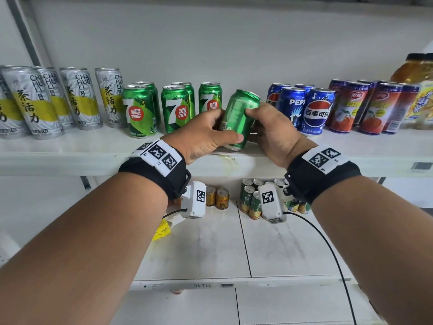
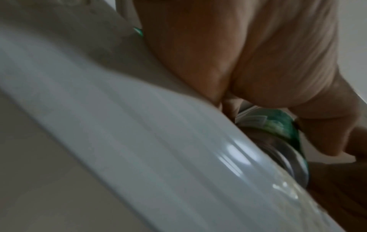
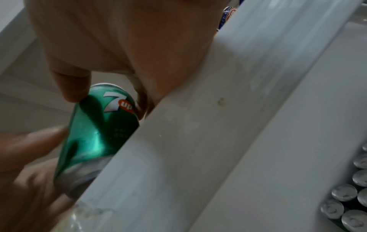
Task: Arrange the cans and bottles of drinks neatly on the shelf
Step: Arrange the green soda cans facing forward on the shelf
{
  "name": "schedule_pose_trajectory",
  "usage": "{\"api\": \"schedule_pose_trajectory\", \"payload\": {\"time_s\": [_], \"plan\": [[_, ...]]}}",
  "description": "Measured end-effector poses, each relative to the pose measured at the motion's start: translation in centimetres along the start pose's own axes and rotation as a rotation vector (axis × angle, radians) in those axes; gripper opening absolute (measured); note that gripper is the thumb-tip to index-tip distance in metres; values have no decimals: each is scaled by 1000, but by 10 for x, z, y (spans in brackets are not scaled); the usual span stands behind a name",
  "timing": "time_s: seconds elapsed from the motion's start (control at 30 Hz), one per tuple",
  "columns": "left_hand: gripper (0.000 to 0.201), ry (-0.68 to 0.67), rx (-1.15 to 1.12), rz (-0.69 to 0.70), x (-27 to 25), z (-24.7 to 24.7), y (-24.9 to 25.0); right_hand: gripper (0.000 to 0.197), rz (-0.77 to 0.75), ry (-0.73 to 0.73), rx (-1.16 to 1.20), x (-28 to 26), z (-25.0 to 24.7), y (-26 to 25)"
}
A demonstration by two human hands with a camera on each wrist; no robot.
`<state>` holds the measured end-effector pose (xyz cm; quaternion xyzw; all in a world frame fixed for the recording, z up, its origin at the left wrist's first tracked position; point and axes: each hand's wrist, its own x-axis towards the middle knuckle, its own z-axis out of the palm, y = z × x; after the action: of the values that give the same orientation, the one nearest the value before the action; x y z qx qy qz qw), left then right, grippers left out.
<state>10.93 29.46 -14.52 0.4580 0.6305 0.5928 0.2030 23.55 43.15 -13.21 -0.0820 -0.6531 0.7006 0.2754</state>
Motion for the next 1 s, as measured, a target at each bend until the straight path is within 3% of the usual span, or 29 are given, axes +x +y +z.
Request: {"api": "schedule_pose_trajectory", "payload": {"time_s": [0.07, 0.23, 0.43, 0.6, 0.77, 1.0], "plan": [[63, -24, -3, -5, 0, 0, 0, 35, -1, -13, 7, 1, -2, 1], [62, 40, -21, -17, 1, 0, -2, 55, 13, -54, 20, 1, 0, 0], [56, 59, -88, -11, -1, -1, -4, 26, -7, -131, 13, 1, -5, 0], [63, 63, -6, 43, -4, -2, -3, 29, -90, -176, 38, 1, -10, 2], [73, 137, 184, 120, -4, -1, -2, 61, -158, -186, 51, 2, -10, 6], [77, 209, 313, 136, -3, 0, -2, 64, -154, -172, 8, 0, -10, 8]]}}
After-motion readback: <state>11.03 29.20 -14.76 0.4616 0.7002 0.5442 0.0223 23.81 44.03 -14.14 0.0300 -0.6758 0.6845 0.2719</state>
